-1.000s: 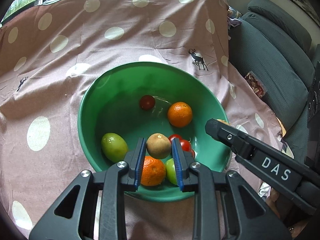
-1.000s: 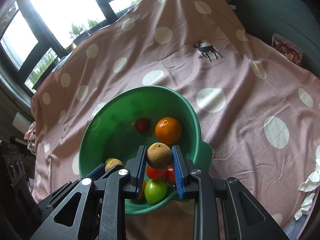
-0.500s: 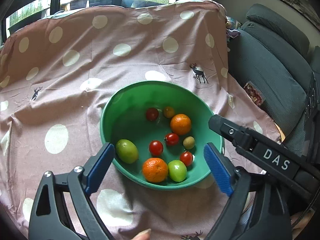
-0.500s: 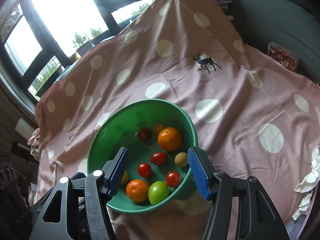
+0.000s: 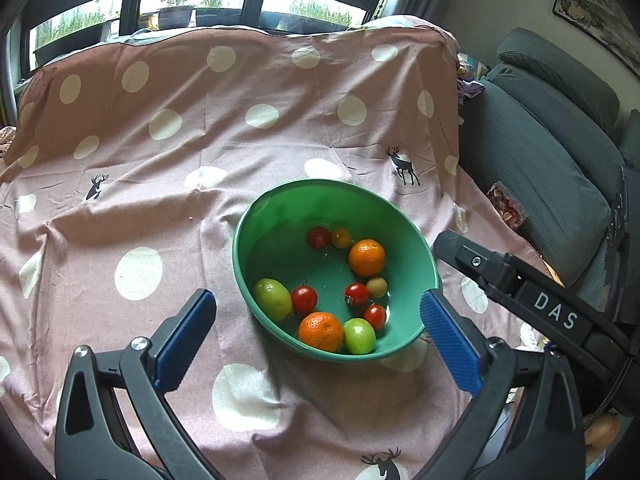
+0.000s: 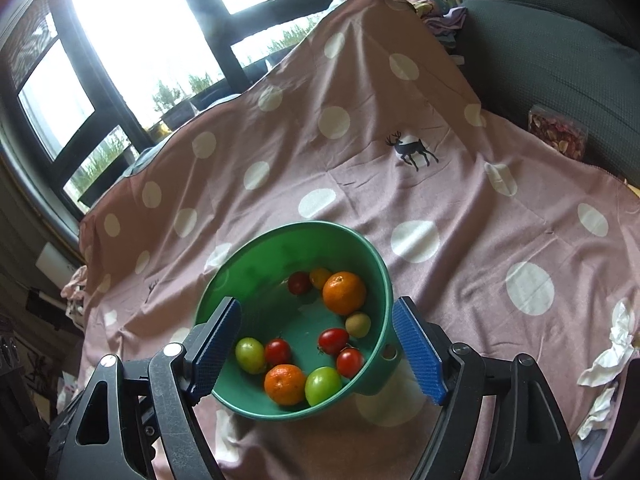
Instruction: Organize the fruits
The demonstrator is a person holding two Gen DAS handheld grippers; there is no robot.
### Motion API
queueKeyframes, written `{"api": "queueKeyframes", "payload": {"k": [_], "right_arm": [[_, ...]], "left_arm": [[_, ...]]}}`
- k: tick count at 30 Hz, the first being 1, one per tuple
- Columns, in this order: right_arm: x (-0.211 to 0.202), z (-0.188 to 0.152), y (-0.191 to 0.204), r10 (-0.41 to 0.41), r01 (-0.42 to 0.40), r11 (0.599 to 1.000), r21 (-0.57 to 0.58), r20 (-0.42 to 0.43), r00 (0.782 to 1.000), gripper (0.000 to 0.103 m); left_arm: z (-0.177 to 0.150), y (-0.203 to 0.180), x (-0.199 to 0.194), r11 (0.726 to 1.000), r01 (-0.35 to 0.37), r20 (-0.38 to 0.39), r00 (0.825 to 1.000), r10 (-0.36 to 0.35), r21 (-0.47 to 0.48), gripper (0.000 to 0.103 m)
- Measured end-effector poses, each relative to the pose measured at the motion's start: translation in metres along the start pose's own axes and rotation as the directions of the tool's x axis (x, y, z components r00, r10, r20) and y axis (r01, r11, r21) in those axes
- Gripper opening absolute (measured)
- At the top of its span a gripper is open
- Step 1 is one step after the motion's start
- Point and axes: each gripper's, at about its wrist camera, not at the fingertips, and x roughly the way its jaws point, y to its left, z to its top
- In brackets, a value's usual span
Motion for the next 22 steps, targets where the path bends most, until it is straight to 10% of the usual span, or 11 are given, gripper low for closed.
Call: {"api": "queueKeyframes", "payload": {"k": [22], "right_arm": [[0.006, -0.003, 0.005, -0.028, 0.027, 0.999, -0.017, -0.031, 0.999, 0.079]], "left_arm": [[-0.005, 0.011, -0.007, 0.999, 0.017, 0.008, 1.000, -0.017, -0.045, 0.102]]}}
